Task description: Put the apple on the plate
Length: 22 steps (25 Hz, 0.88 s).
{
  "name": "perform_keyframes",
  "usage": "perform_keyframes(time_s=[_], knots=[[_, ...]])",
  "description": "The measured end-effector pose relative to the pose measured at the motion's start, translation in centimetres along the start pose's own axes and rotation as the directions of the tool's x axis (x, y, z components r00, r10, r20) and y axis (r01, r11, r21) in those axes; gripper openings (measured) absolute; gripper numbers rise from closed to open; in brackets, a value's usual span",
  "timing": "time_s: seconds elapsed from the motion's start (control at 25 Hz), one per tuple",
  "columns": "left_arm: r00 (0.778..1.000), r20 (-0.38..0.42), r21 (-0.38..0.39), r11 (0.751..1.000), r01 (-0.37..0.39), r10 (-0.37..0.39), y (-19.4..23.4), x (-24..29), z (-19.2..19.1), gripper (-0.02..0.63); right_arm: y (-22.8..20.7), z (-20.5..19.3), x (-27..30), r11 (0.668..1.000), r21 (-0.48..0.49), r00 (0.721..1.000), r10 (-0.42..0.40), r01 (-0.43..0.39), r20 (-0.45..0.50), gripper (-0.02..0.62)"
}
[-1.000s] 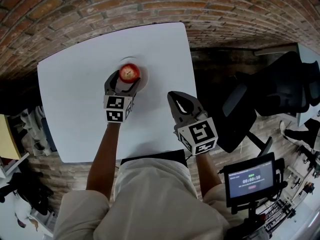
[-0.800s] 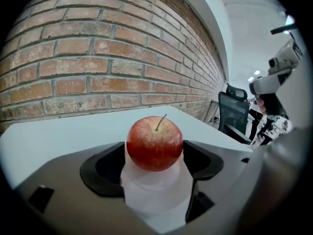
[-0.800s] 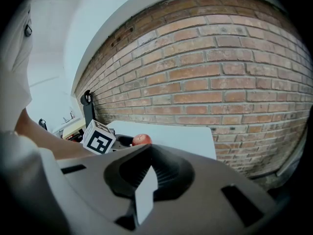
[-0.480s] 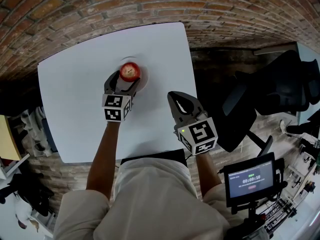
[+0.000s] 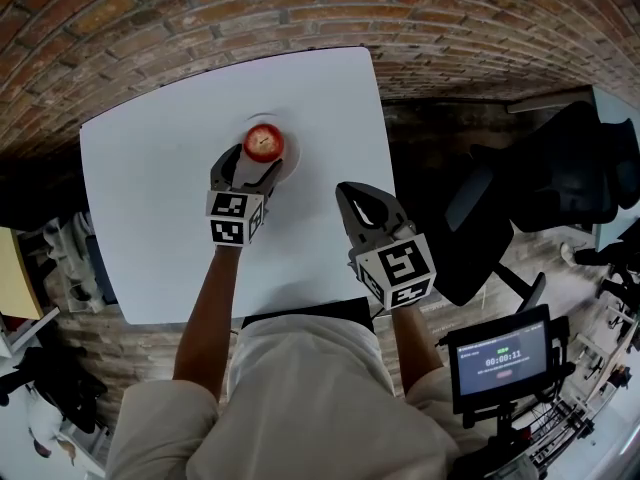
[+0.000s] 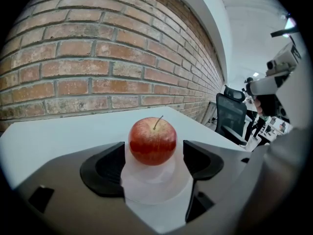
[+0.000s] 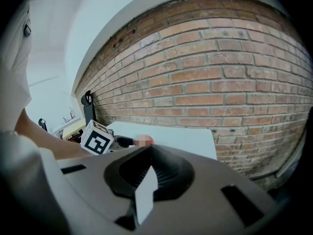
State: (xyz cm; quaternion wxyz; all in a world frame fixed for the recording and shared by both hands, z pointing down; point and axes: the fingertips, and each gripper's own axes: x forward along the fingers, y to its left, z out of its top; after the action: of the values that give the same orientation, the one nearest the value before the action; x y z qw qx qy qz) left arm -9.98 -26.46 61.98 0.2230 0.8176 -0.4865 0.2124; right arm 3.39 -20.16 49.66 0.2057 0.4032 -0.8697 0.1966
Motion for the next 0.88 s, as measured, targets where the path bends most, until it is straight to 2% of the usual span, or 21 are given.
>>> perform_keyframes(time_s=[0.44,0.88], knots=[[1.000,-0.014,-0.001,1.000,-0.018,0.018,0.1,-1.5,-0.2,0.365,1.1,0.4,-0.8,1.000,-0.010,1.000,0.003,-0.002,0.023,0.002],[0.999,-0.017,0.073,0.997,0.031,-0.030,-1.8,-3.4,0.0,0.364,2.2,1.0,-1.8,1.000,-0.025,0.999,0.004,-0.002,0.051,0.002]])
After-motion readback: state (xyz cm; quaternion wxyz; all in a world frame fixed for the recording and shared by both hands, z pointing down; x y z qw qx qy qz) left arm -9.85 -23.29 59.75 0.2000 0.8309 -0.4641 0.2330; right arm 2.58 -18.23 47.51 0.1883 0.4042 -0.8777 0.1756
